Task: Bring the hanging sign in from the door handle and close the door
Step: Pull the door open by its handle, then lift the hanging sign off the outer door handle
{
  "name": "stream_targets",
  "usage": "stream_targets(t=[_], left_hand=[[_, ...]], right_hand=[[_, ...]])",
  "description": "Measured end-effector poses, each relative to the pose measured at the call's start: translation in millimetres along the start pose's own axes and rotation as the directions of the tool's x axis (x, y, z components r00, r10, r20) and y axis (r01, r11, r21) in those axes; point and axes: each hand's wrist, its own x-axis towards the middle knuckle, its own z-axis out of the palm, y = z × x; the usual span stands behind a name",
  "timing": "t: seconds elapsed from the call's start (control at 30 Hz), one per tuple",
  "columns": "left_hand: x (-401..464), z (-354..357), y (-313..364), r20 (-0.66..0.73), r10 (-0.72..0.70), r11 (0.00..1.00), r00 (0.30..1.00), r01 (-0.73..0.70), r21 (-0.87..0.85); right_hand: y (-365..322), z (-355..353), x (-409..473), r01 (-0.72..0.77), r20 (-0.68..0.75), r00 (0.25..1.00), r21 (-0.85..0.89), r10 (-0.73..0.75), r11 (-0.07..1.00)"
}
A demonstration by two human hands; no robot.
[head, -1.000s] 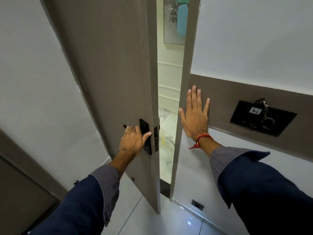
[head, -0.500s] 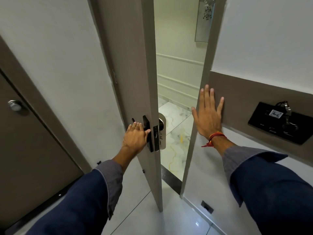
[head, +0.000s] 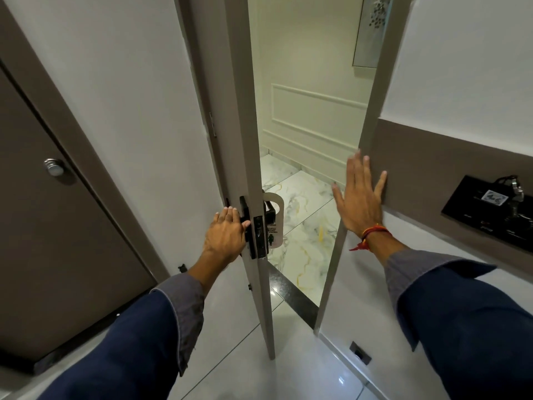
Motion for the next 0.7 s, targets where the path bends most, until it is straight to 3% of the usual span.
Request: stream_targets(t=[0.23, 0.7], left_hand=[[-4, -2, -7, 0.013, -0.011, 1.0, 1.0, 0.011, -0.02], [-3, 1, -22, 0.025, 0.054, 0.999, 0.998, -0.054, -0.001]], right_hand=[[-81, 36, 20, 0.287, 0.265, 0.898, 0.25, -0.35, 0.925], [-154, 77, 71, 0.233, 0.421, 0.857, 0.199, -0.298, 0.952]])
